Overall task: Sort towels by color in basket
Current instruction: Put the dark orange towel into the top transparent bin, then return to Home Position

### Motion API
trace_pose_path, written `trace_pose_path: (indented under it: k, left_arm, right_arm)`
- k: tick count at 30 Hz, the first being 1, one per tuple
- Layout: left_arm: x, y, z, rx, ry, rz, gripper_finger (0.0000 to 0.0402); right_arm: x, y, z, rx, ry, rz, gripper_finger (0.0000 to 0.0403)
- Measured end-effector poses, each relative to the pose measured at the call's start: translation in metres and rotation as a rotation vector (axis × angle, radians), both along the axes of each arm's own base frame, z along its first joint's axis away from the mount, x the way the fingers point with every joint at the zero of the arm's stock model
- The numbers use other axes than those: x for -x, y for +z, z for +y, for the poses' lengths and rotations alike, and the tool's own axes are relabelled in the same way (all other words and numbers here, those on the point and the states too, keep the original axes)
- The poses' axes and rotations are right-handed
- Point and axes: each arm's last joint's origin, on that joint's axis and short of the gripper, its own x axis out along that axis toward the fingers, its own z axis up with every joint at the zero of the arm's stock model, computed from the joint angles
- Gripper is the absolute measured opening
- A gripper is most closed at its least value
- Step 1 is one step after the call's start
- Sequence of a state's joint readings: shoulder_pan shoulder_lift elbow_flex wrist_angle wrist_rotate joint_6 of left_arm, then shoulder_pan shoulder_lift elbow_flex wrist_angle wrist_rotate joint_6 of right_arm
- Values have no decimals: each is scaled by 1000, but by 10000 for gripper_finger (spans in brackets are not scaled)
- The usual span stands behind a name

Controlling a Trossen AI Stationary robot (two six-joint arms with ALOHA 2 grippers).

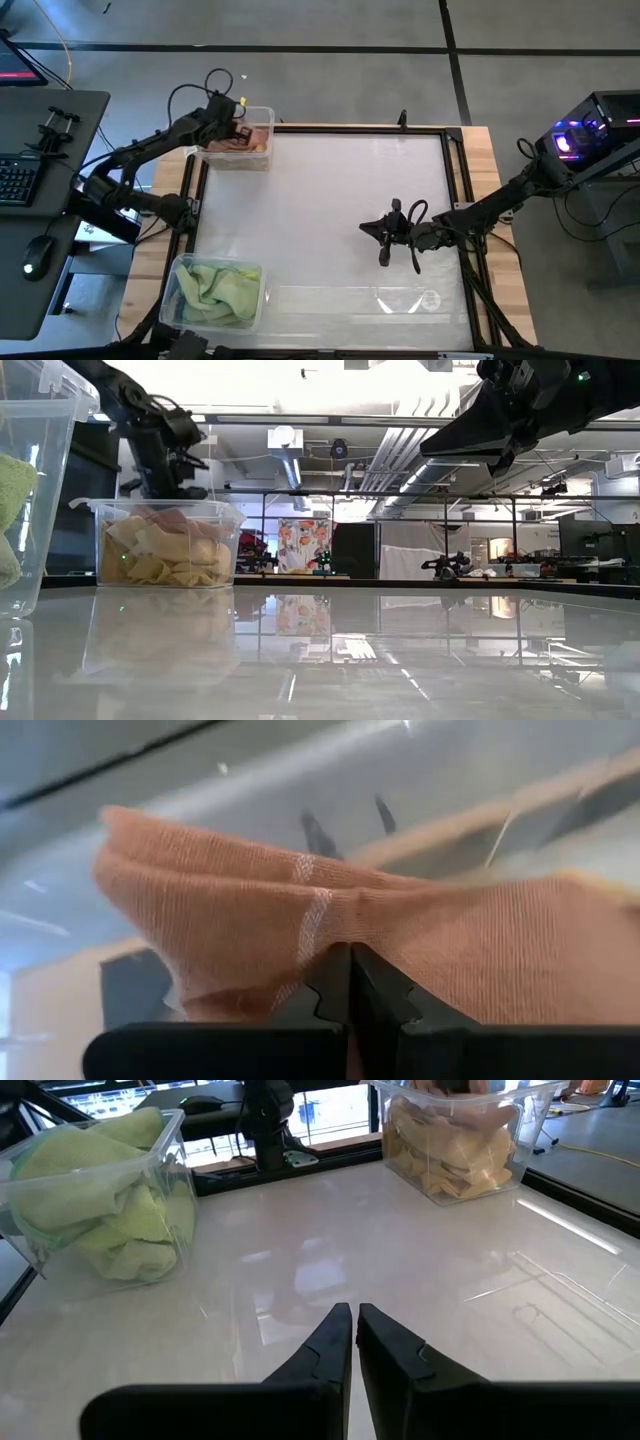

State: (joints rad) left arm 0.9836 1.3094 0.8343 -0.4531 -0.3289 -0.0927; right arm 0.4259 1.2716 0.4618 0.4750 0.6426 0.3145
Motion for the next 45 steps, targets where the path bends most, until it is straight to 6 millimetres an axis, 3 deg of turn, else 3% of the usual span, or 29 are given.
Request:
trace_pose_path:
  k: [6,12,17,22,28,32,39,45]
  left_arm:
    - [1,-8,3,60,-26,32,0]
    - [2,31,-8,60,-101,43,0]
    - [-1,64,-46,-46,-323,21,0]
    - [5,75,-99,-199,-509,-165,0]
    - [20,51,-148,-357,-698,-494,0]
    - [27,30,-171,-427,-879,-655,0]
    - [44,13,-185,-513,-981,-711,0]
    - [60,16,-191,-559,-979,-767,0]
  right_arm:
    - [0,0,0,0,0,0,18]
    - [0,0,0,0,0,-2,18]
    - [11,26,4,-16,137,-101,18]
    - [42,49,-9,26,162,-78,18]
    - [67,42,-22,-13,411,-139,18]
    - [74,29,-36,-27,396,-190,18]
    - [86,17,-69,-15,268,-239,18]
    - [100,1,-77,-35,277,-286,18]
